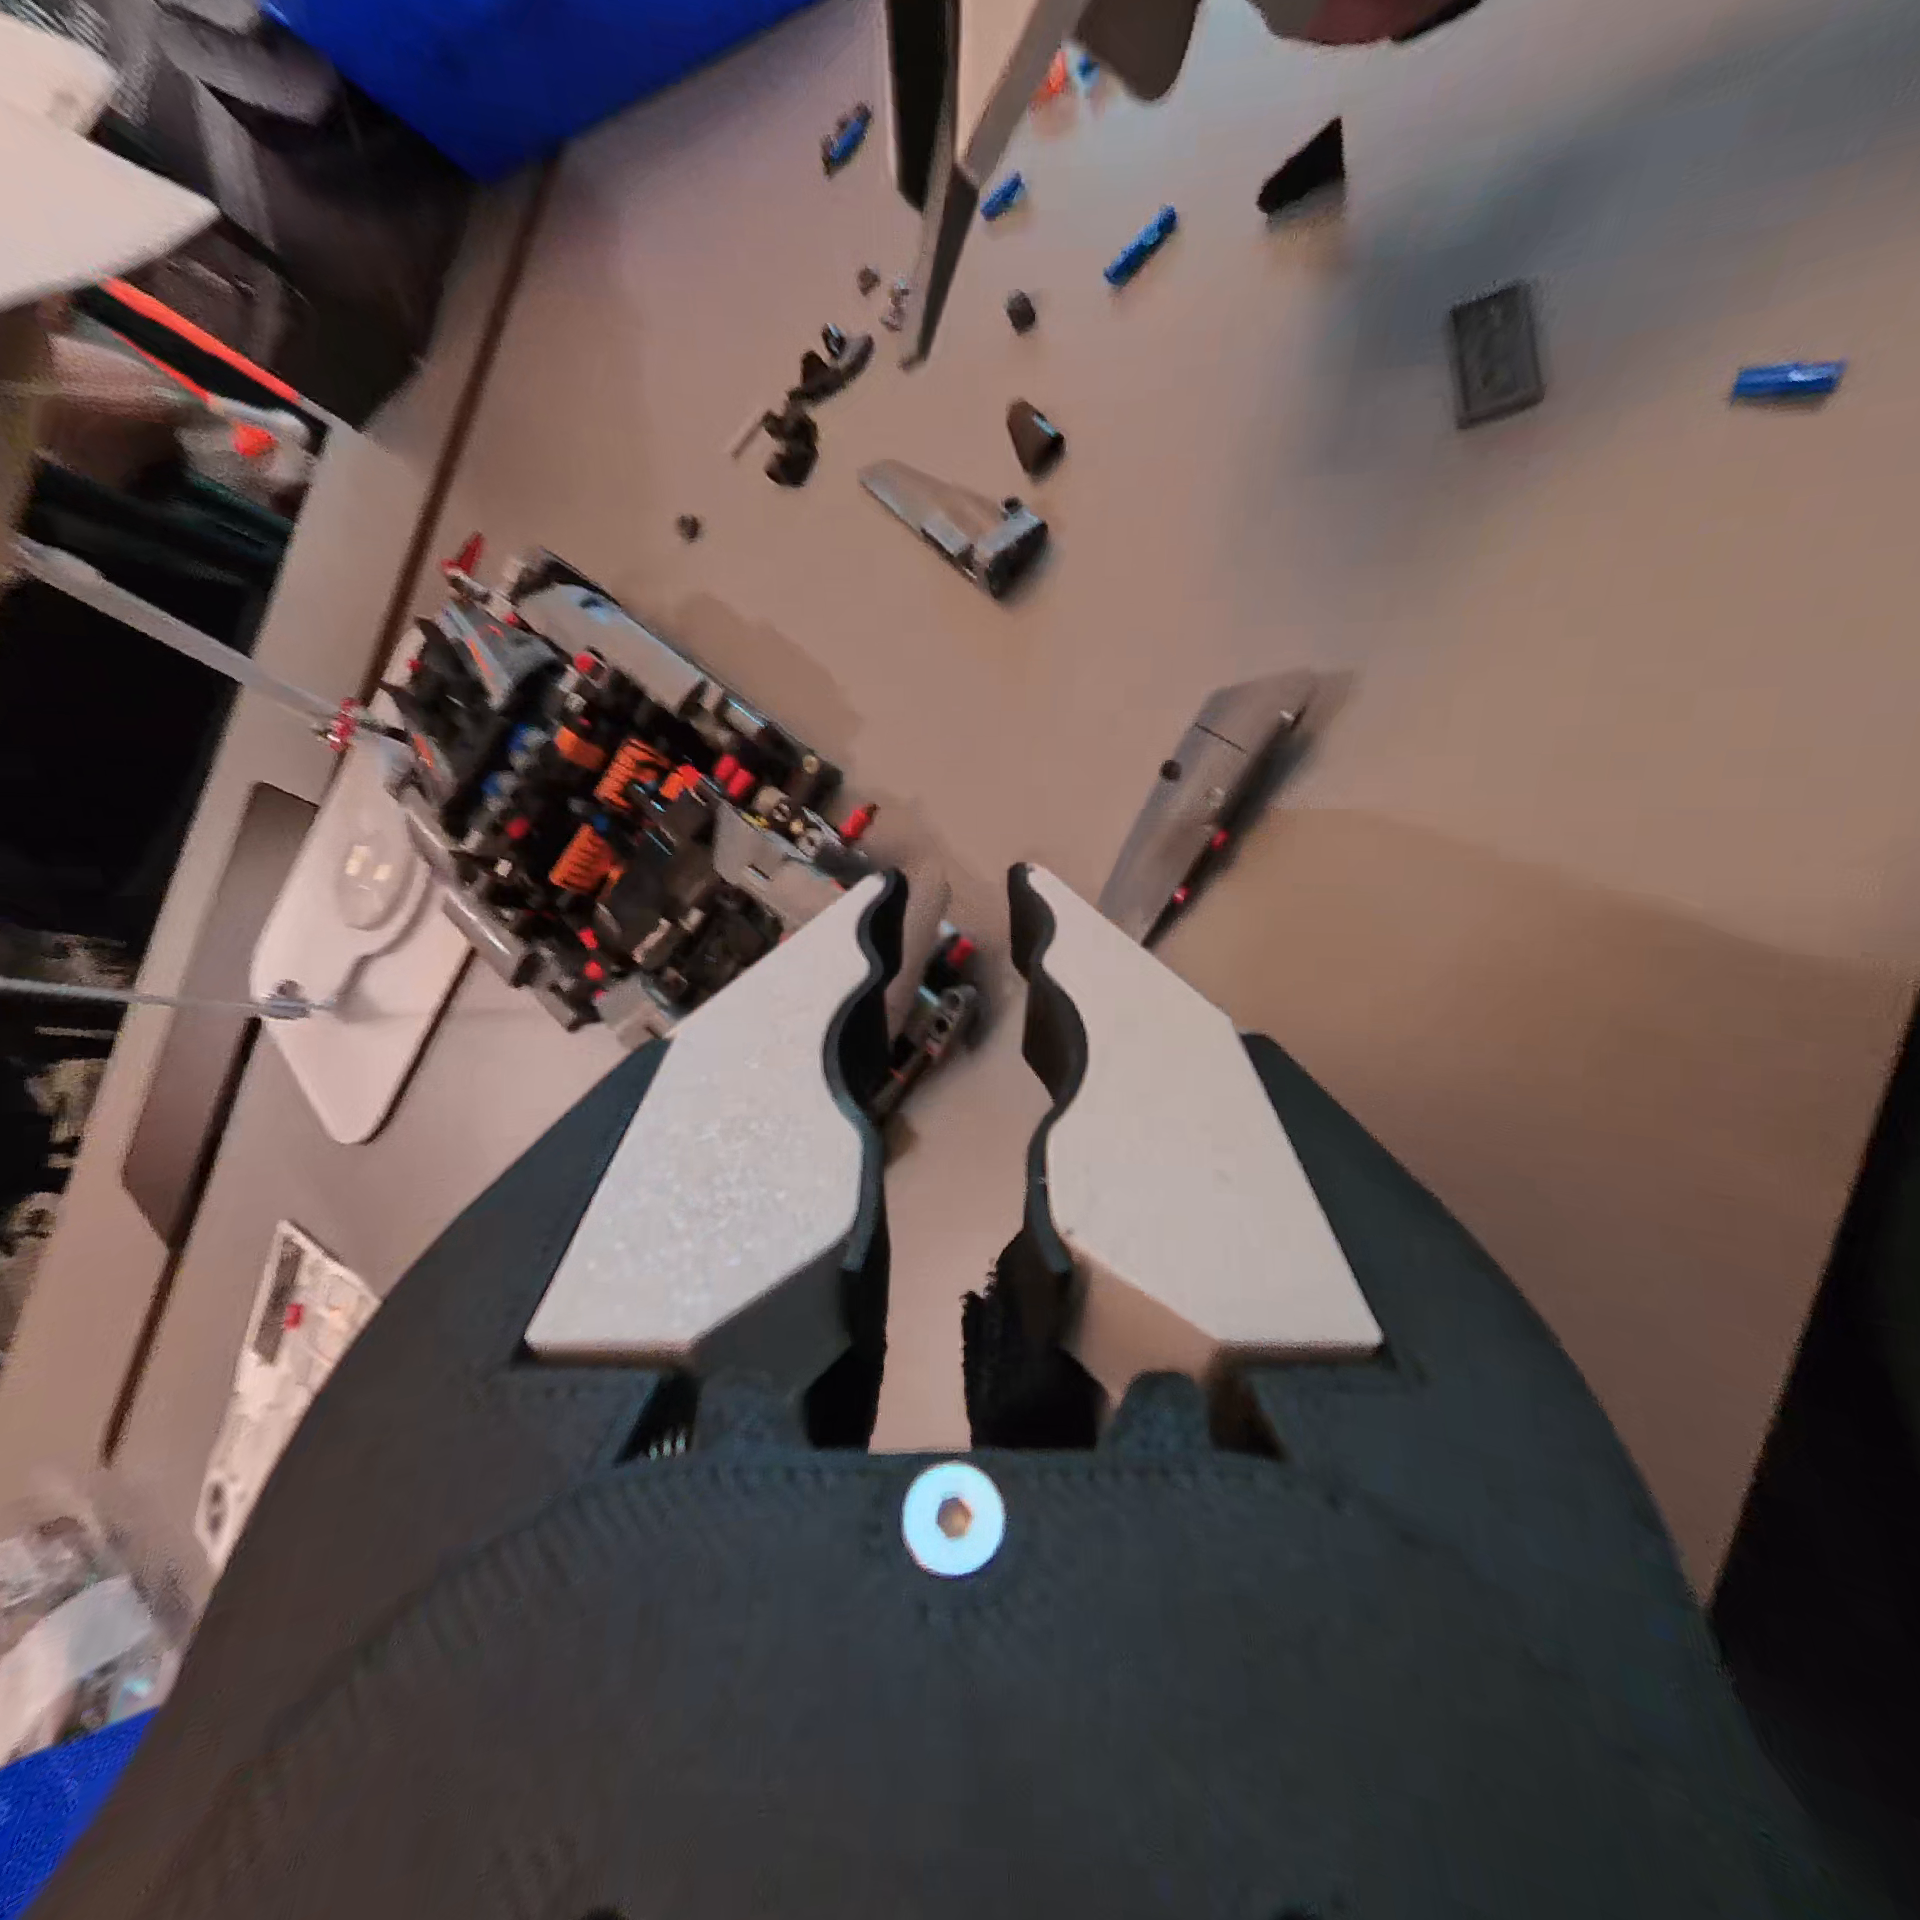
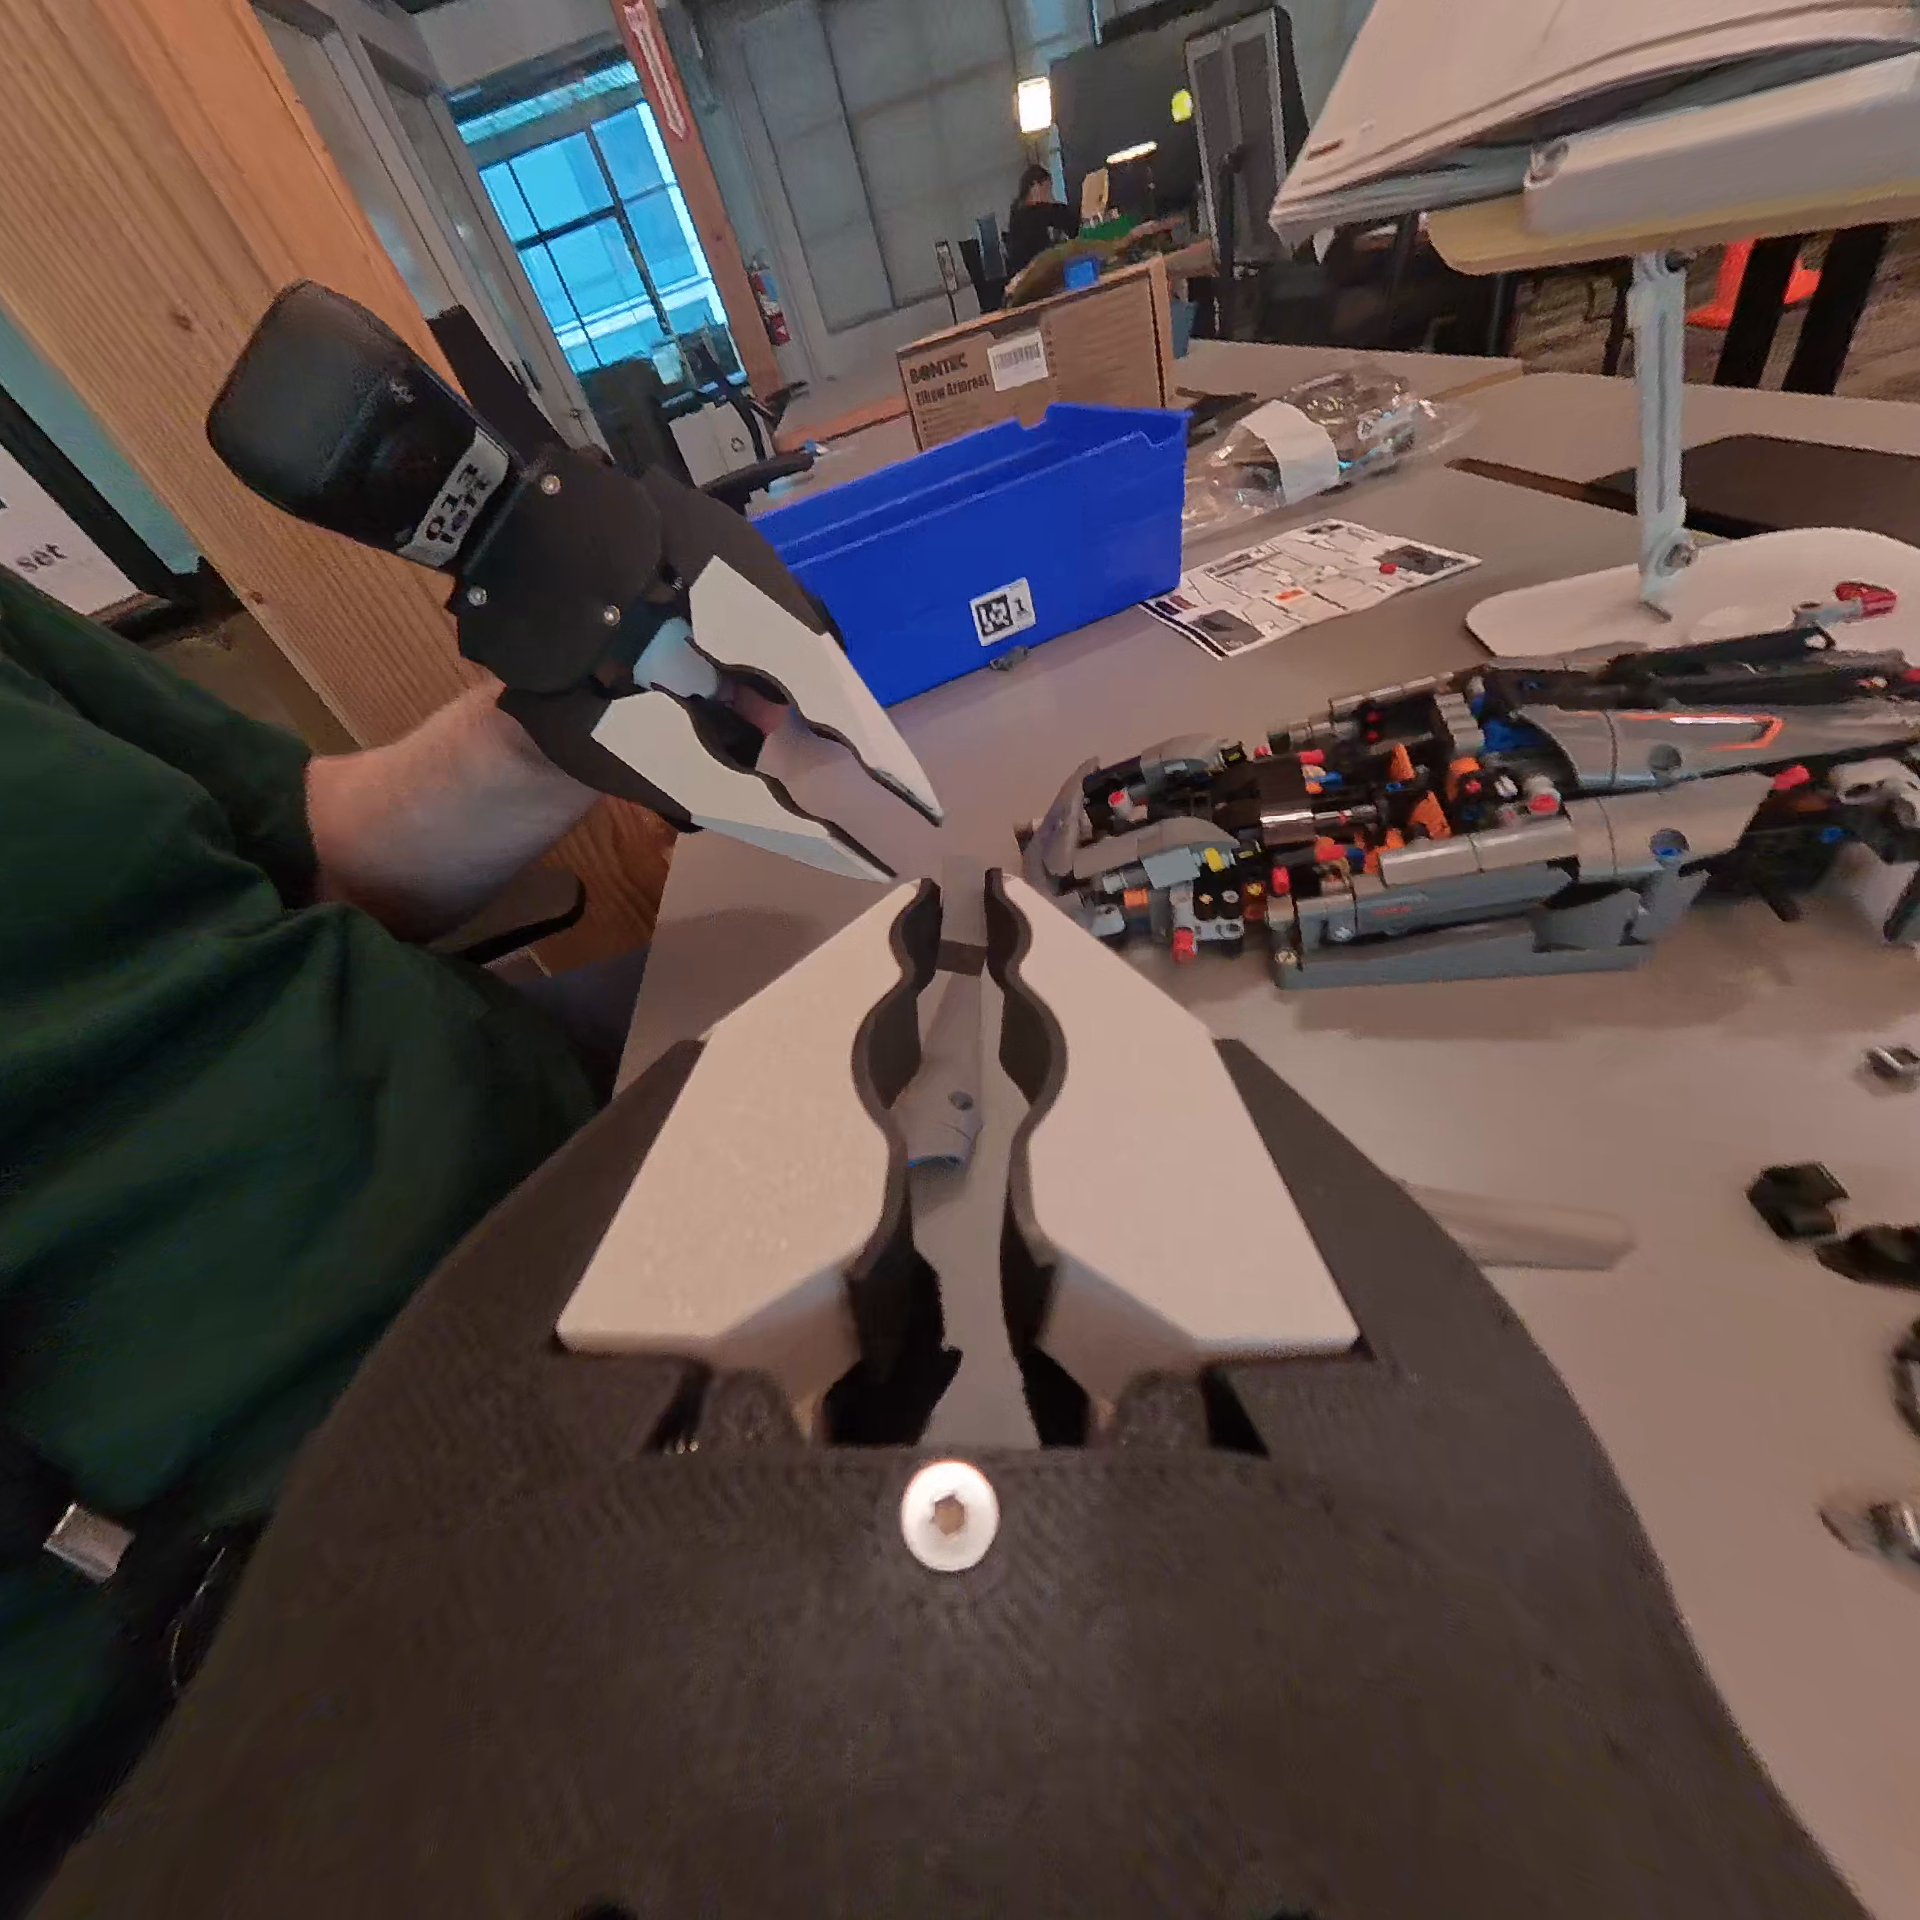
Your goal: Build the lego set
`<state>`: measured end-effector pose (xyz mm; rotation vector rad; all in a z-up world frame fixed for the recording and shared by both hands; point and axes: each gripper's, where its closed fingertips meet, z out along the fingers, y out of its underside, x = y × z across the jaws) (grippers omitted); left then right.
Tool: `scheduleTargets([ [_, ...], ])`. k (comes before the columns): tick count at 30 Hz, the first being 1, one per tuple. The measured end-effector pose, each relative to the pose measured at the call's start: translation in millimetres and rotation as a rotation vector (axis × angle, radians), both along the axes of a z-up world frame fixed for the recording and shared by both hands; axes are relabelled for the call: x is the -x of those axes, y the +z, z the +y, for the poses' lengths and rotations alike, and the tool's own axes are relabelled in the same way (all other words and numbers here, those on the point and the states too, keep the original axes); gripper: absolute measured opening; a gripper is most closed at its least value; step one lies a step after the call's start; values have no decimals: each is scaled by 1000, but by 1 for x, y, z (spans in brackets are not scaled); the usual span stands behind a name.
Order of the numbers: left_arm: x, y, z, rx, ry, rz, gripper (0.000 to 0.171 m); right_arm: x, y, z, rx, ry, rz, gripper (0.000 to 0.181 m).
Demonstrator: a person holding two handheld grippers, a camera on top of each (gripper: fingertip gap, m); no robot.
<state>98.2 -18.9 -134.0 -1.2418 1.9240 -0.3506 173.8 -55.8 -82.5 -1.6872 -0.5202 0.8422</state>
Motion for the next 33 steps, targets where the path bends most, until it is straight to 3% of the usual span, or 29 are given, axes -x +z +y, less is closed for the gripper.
scheduleTargets([
  [7,9,-27,-10,98,-24,90,17,-5,-12,-5,33,2,5,7],
  [12,1,-36,-16,148,-49,114,18,5,-27,-8,82,34,-82,7],
  [20,1,-66,-18,85,-126,237,29,4,-32,-11,82,48,-57,6],
  [28,-11,-70,-24,113,-171,221,18,12,-41,-12,93,78,-107,7],
  [33,-10,-68,-27,235,-157,271,16,8,-53,-16,122,45,-232,7],
])
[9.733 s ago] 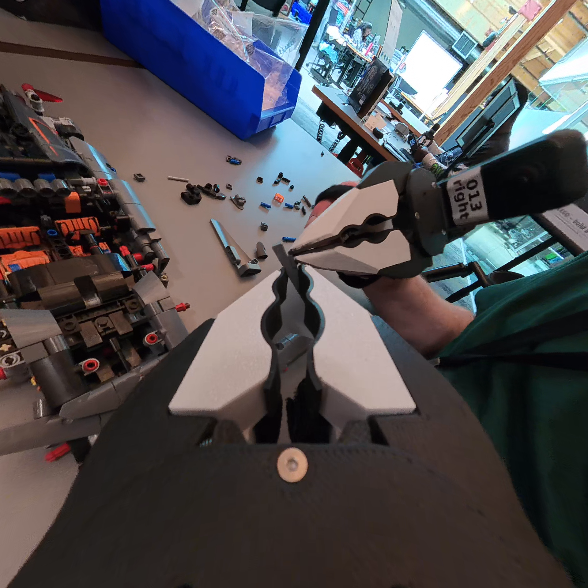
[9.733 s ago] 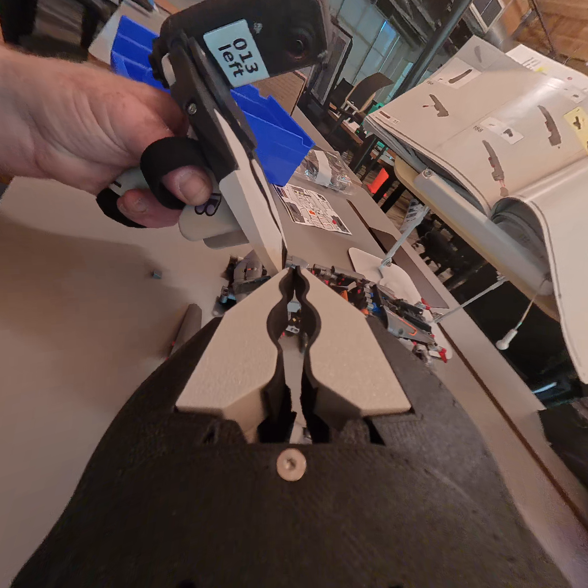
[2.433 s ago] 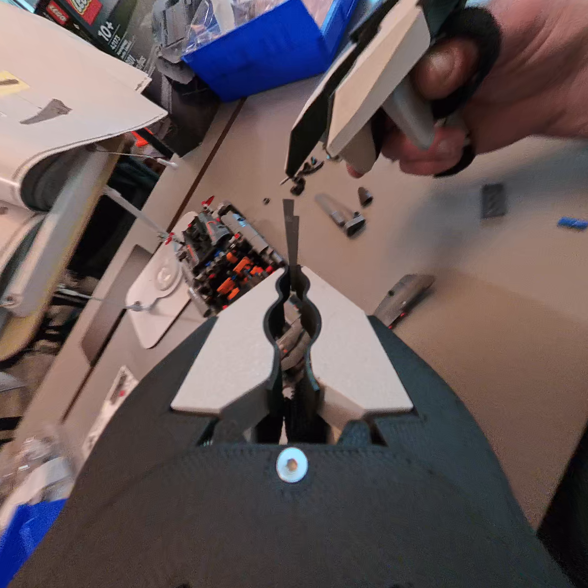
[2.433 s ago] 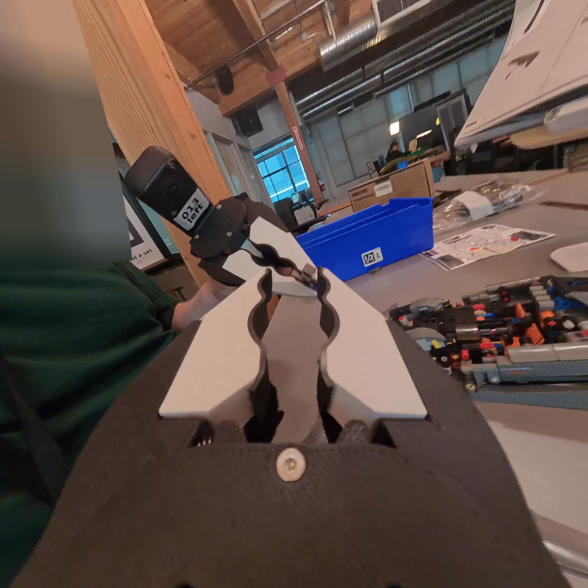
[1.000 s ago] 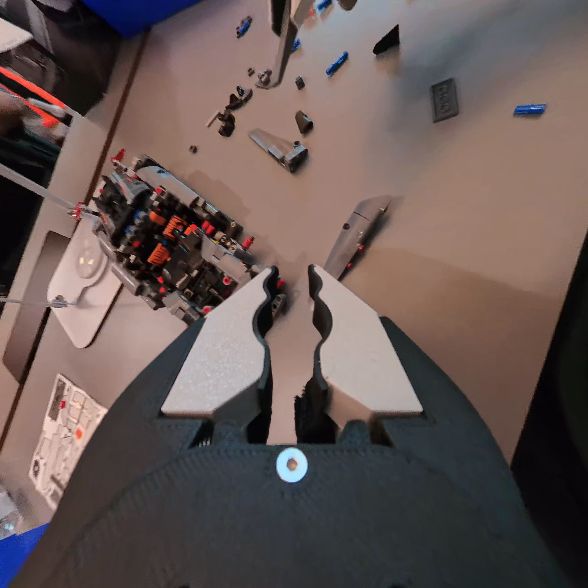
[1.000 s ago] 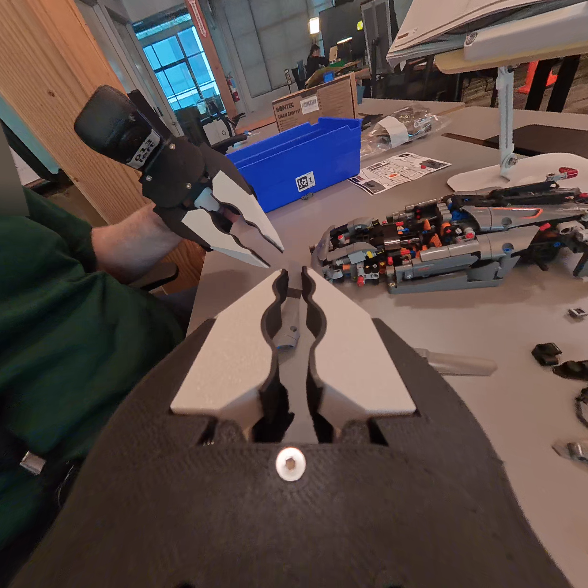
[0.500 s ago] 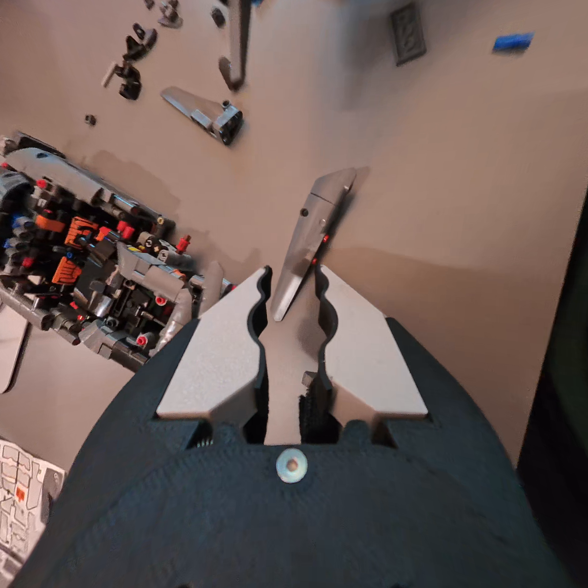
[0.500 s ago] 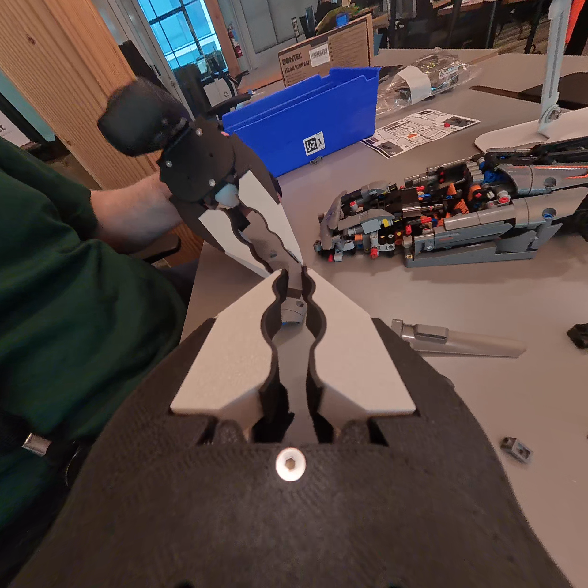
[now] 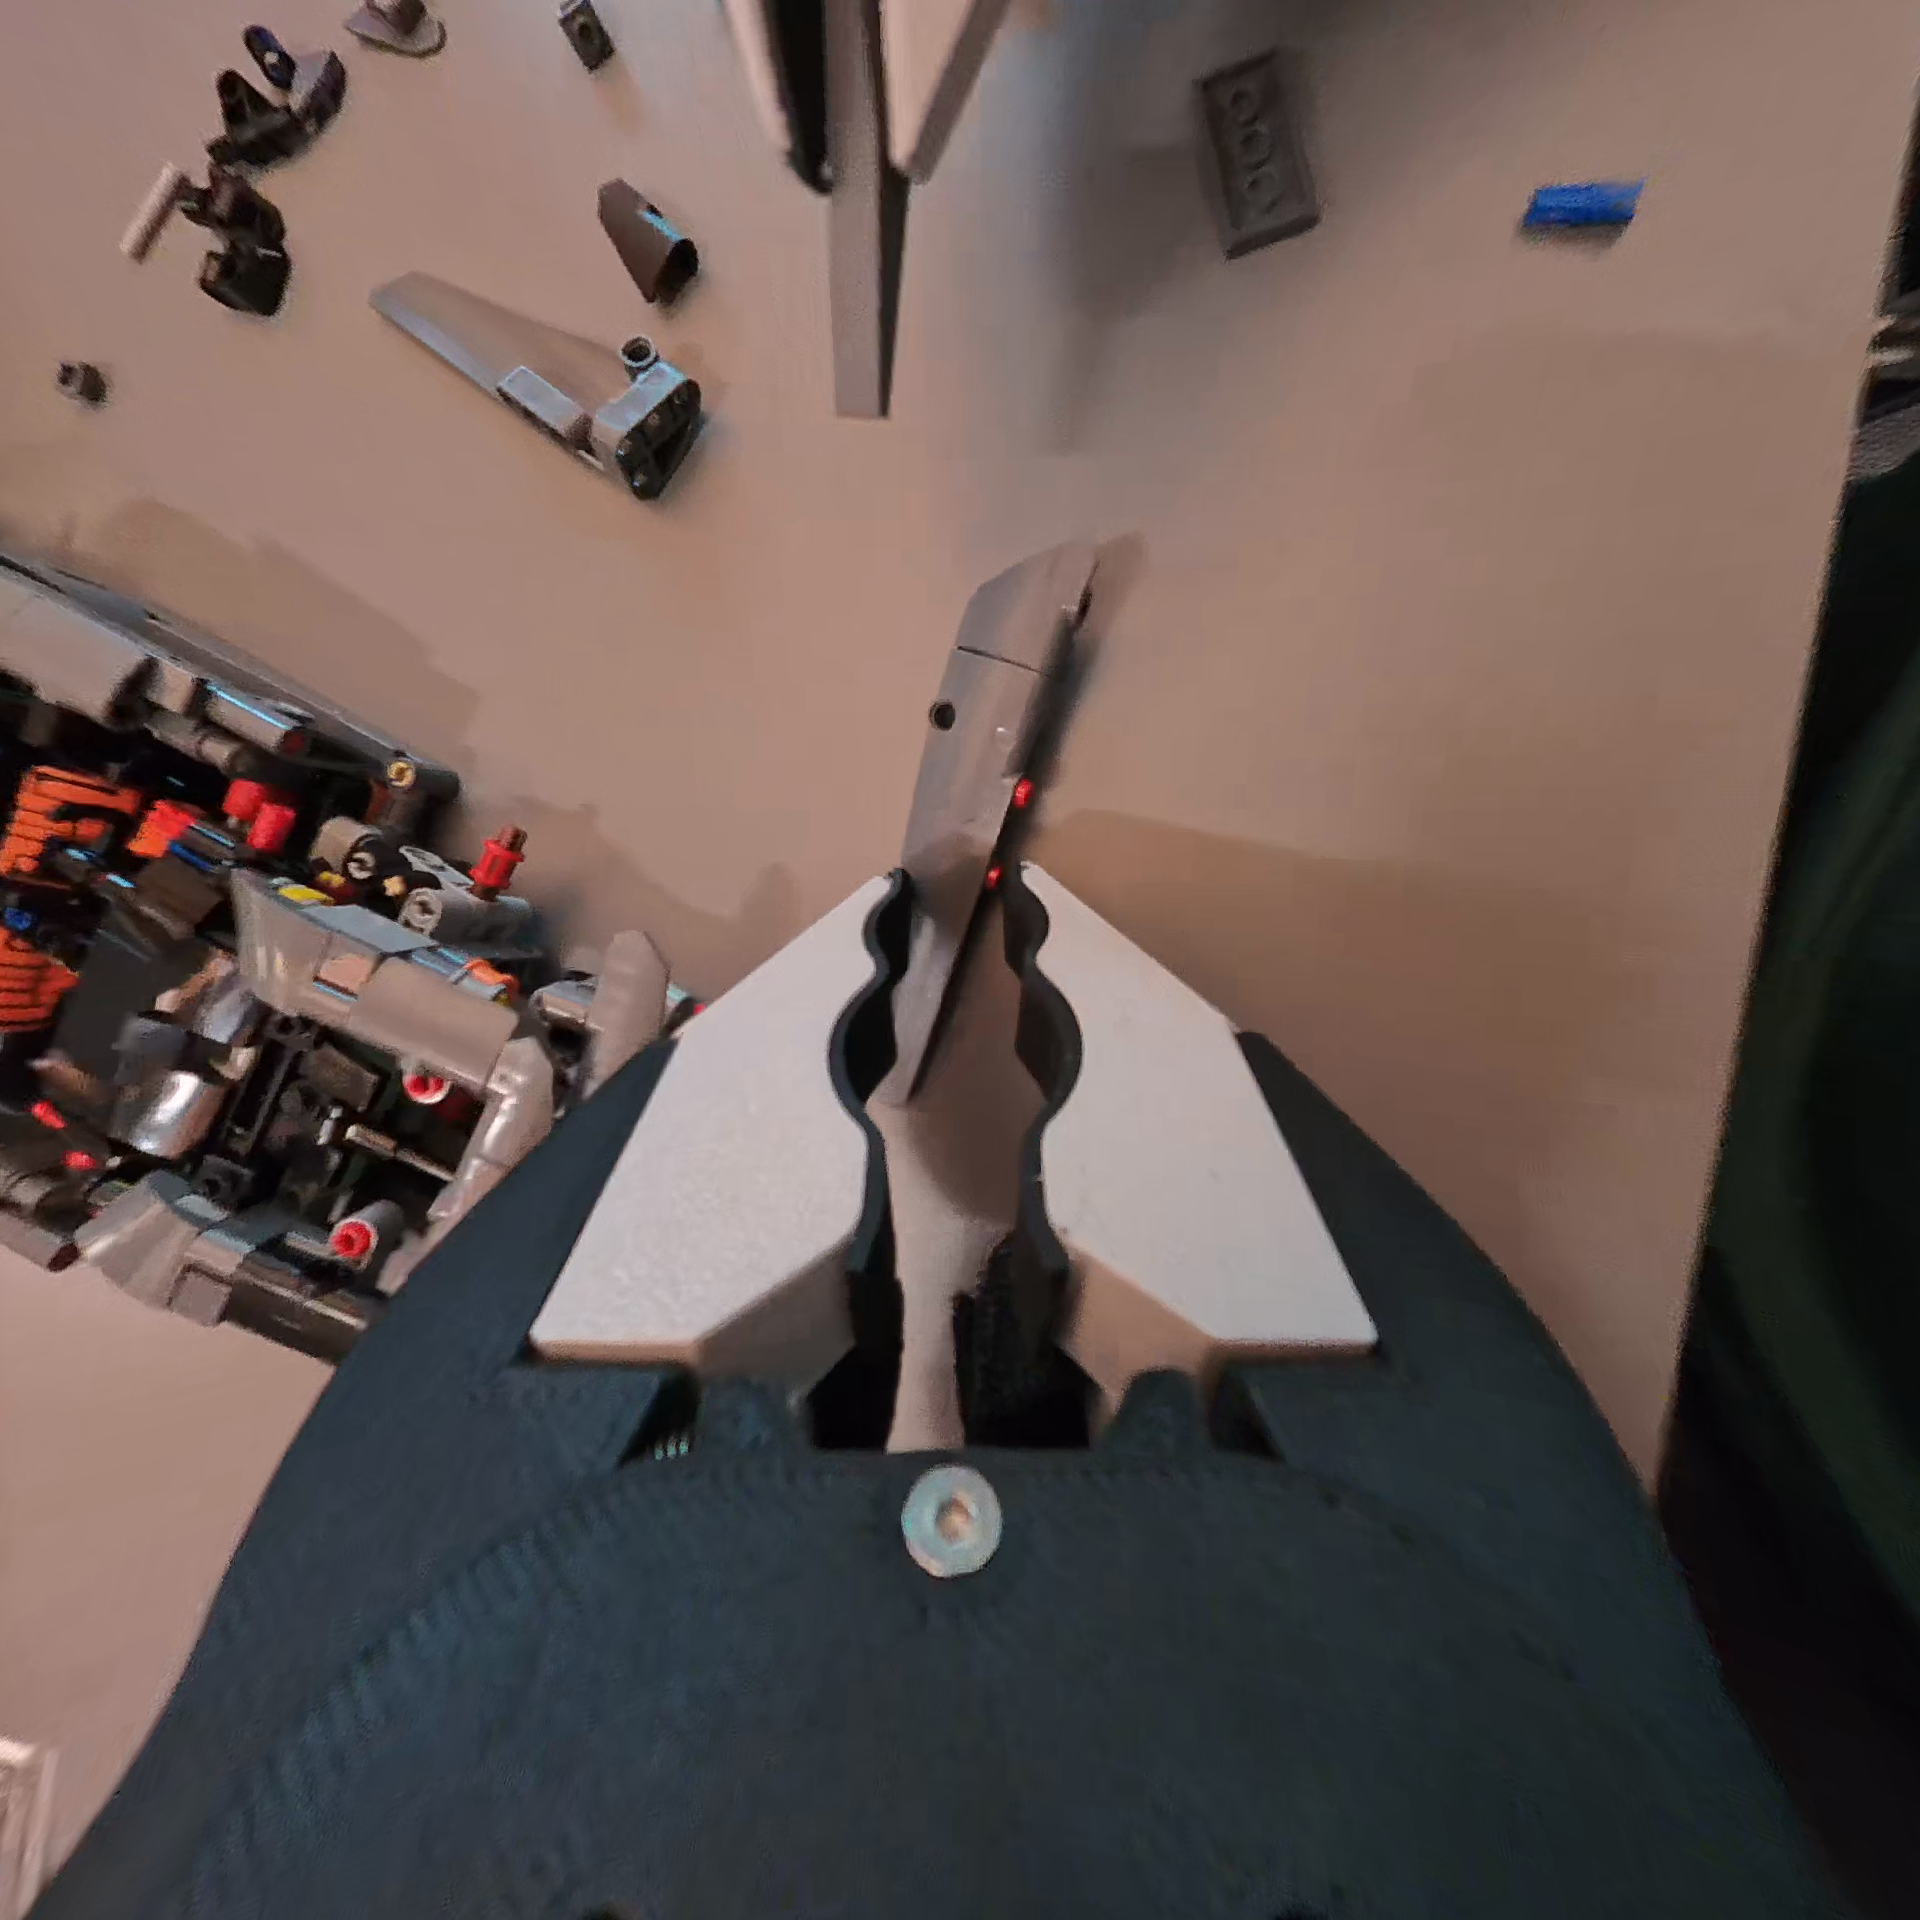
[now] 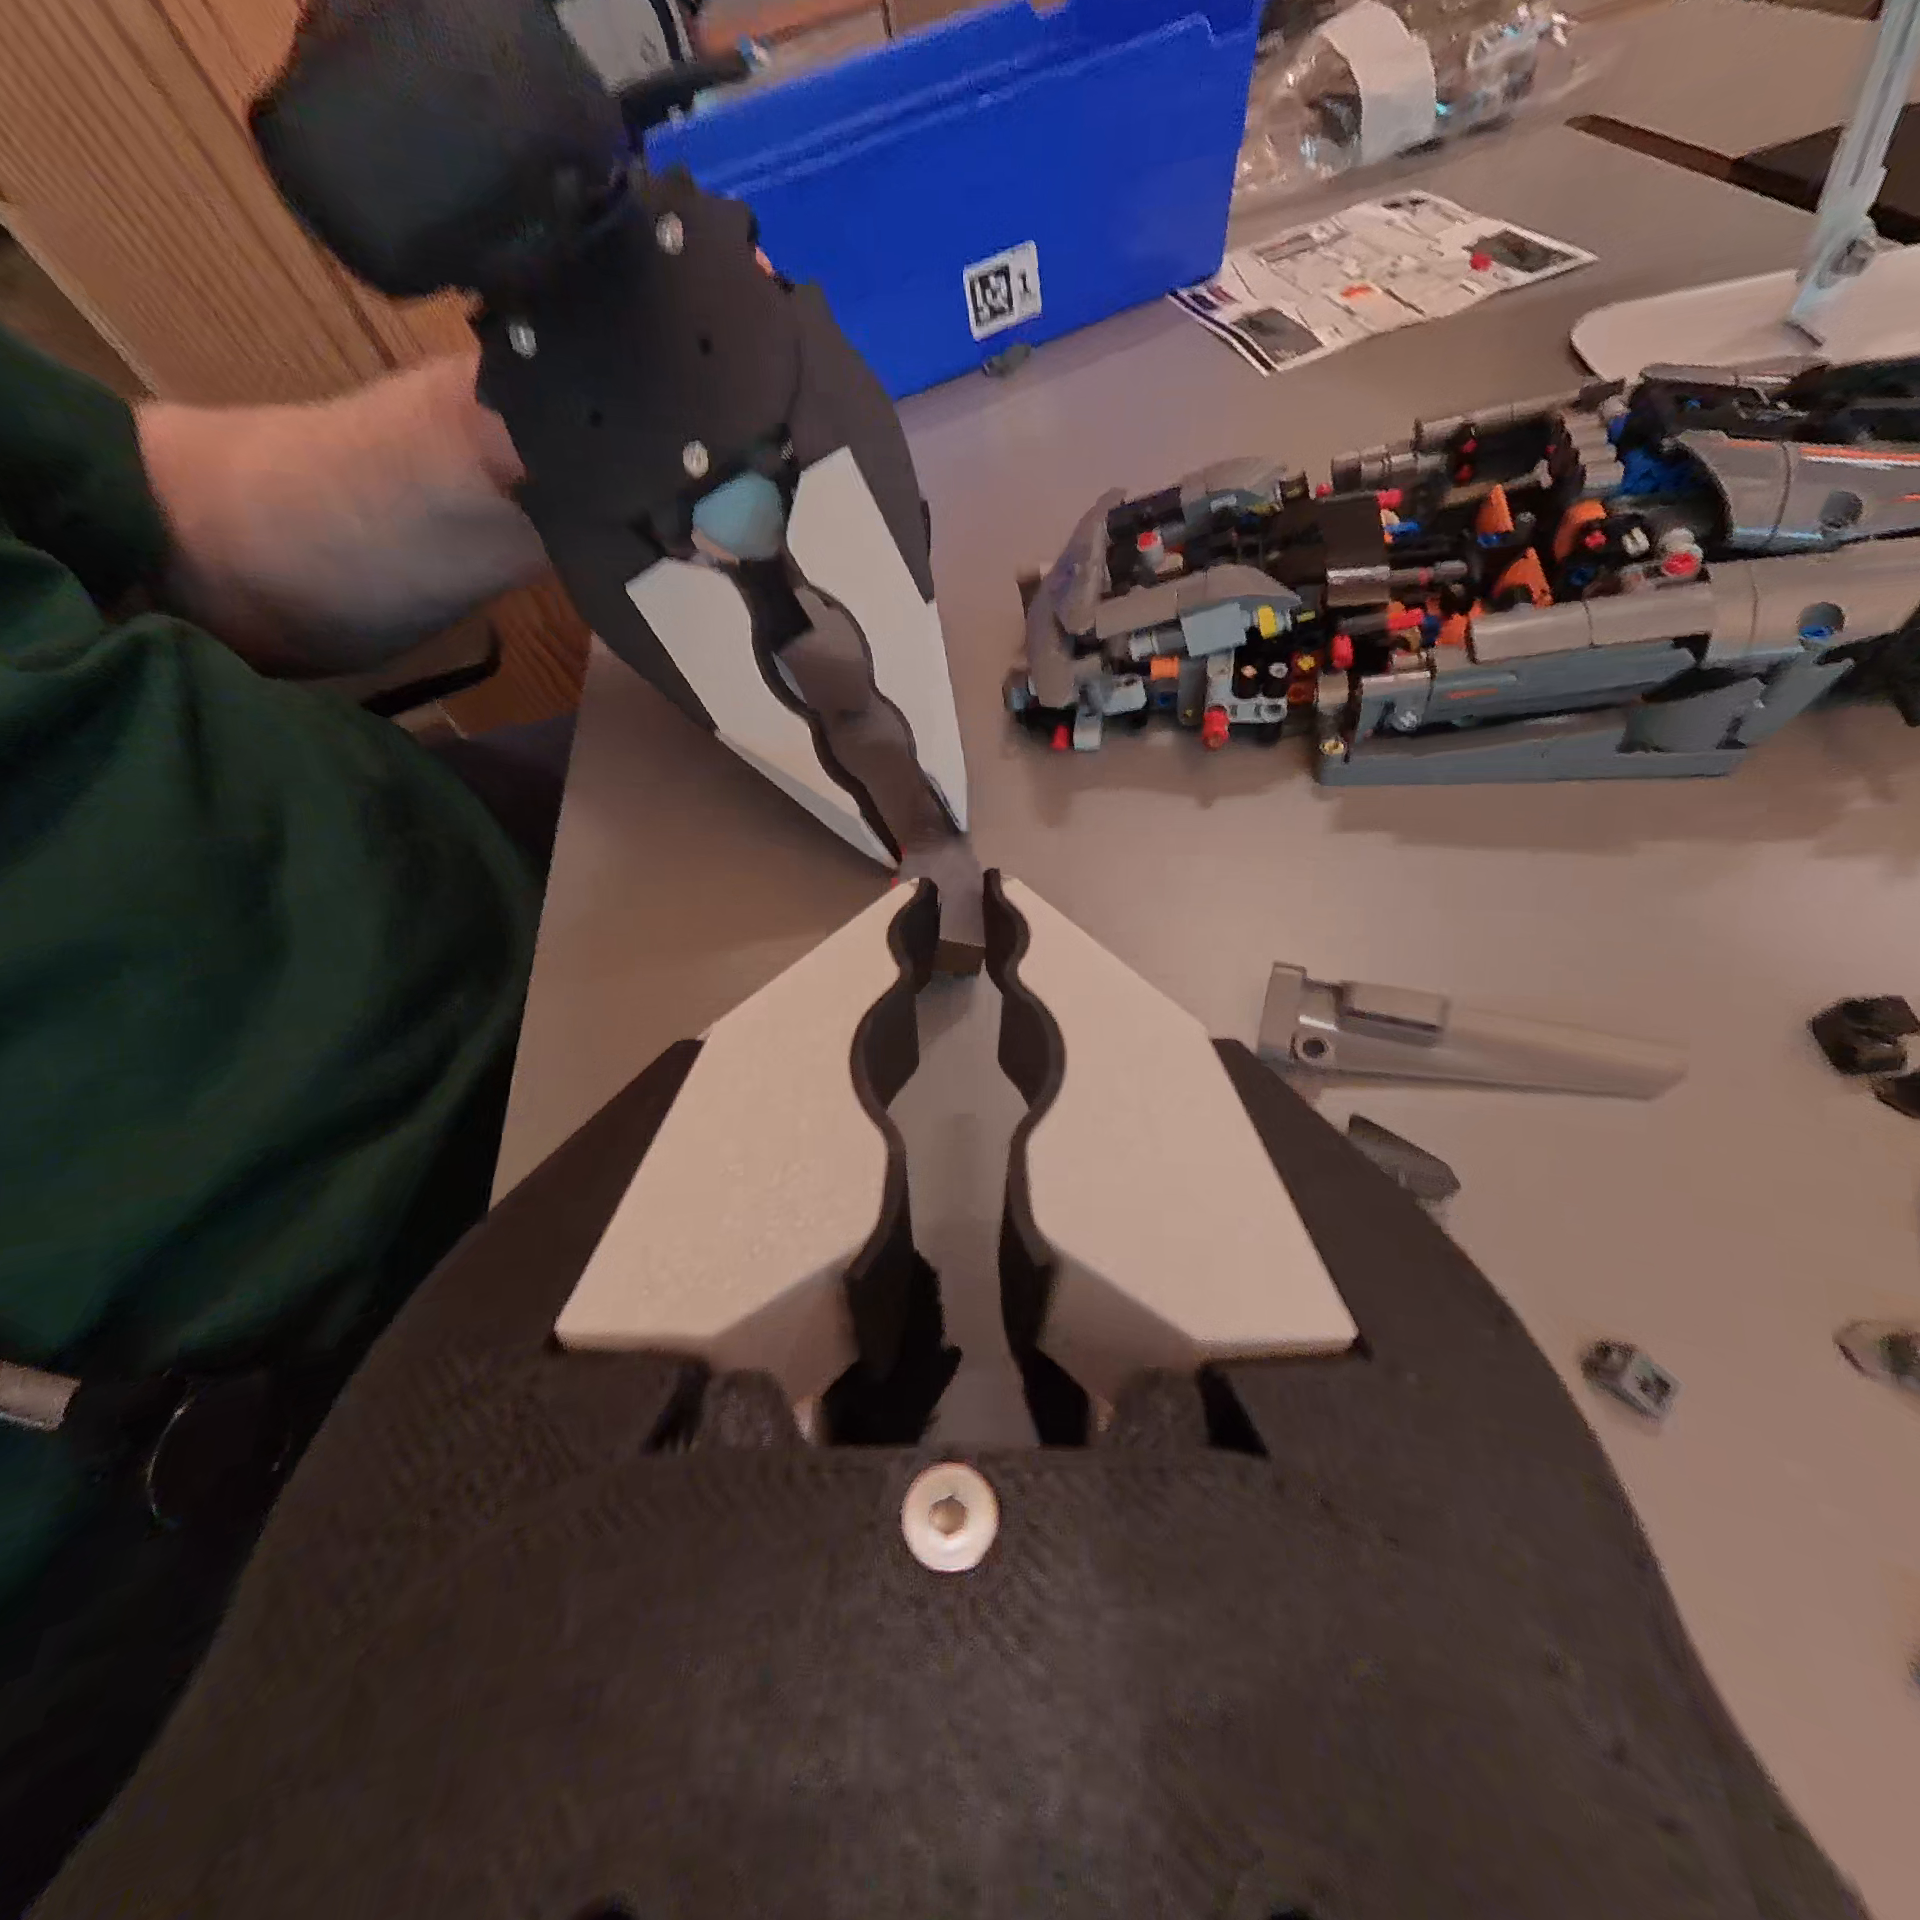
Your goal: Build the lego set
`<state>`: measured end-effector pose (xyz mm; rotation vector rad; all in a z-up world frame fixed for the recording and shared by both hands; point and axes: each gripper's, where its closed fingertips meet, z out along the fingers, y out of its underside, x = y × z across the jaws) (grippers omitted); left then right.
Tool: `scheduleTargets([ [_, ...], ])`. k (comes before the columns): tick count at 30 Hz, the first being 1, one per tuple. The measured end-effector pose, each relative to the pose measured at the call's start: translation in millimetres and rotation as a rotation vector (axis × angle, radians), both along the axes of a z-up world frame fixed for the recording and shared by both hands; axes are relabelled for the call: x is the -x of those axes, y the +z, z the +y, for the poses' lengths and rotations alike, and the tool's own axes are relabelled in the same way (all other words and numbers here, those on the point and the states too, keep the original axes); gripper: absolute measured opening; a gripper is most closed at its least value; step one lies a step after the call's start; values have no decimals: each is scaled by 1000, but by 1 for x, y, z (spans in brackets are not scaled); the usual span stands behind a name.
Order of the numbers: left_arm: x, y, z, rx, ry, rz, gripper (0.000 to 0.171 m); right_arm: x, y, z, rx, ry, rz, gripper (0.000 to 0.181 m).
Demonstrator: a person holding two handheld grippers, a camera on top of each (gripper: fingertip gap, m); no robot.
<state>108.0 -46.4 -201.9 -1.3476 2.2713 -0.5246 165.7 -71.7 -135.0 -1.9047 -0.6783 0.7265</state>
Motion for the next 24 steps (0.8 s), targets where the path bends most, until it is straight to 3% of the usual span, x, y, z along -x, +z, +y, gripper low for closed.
scheduleTargets([
  [8,8,6,-14,298,34,191,13,-7,-48,-19,68,29,-282,6],
  [11,8,7,-17,346,38,244,12,-7,-62,-21,71,38,-377,8],
  [15,6,7,-21,384,27,272,12,-4,-50,-22,-5,34,-392,25],
  [19,5,7,-23,423,24,285,12,20,-35,-22,-98,111,-416,29],
  [23,5,8,-26,435,5,286,12,39,-52,-13,-63,172,-484,26],
  [24,4,8,-27,437,1,283,12,42,-56,-12,-53,183,-499,16],
])
